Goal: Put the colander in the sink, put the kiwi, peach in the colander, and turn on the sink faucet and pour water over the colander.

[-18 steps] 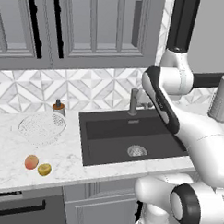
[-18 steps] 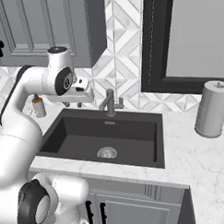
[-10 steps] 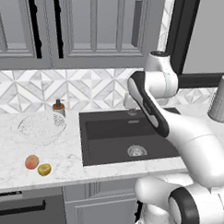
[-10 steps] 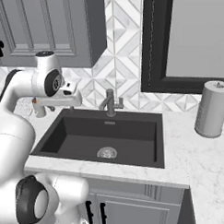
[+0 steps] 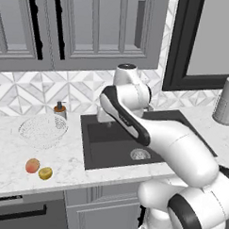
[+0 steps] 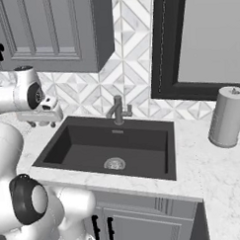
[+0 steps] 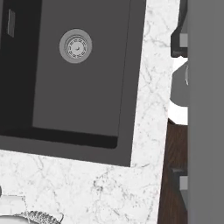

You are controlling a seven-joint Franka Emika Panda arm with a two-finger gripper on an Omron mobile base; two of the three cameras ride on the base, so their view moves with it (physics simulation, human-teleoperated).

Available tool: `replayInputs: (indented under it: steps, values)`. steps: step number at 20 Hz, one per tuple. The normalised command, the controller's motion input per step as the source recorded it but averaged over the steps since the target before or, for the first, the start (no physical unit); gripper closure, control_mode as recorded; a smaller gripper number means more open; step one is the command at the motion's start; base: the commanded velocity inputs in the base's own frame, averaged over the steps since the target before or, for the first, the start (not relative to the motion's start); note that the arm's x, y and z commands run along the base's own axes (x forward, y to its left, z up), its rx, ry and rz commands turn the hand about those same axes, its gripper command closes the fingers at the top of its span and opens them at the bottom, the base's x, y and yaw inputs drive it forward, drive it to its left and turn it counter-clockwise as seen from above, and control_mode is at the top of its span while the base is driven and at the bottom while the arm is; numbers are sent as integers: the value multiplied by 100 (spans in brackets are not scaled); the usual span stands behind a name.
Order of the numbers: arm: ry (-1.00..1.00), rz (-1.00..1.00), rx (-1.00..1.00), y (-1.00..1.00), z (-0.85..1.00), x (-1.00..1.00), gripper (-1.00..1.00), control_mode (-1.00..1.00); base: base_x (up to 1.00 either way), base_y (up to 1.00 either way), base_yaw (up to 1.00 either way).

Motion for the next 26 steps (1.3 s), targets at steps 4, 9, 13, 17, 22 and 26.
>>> replayInputs:
  steps: [4,9,13,17,22,26]
  values:
    - [1,0,0,81,-16,37,-100,-100,0,0,0]
    - [2,2,-1,77,-23,36,-100,-100,0,0,0]
    - [3,1,0,86,-34,47,-100,-100,0,0,0]
    - [8,0,0,68,-20,68,-100,-100,0,0,0]
    - [5,2,0,49,-29,59,-100,-100,0,0,0]
    - [3,0,0,44,-38,57,-100,-100,0,0,0]
